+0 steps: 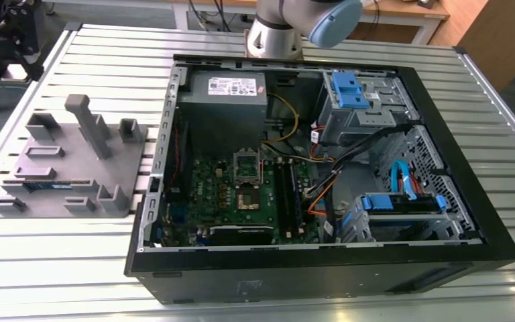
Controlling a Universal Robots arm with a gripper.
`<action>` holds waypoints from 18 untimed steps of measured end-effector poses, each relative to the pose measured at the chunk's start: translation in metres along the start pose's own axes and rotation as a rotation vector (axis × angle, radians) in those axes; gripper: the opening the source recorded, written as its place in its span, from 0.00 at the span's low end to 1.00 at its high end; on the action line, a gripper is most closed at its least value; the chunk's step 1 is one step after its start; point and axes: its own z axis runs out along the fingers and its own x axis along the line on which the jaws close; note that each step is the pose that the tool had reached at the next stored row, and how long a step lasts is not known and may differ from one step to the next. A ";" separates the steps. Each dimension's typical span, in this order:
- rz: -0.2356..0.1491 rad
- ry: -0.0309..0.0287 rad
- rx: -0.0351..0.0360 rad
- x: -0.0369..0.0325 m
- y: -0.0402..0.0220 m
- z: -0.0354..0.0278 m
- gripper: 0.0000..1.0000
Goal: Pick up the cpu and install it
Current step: 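Pick up the cpu and move it towards the insertion slot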
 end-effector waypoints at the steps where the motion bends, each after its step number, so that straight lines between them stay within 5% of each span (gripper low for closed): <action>1: 0.000 0.0000 0.0000 -0.0011 0.0000 0.0000 0.47; 18: 0.000 -0.0001 0.0000 -0.0184 0.0001 0.0003 0.47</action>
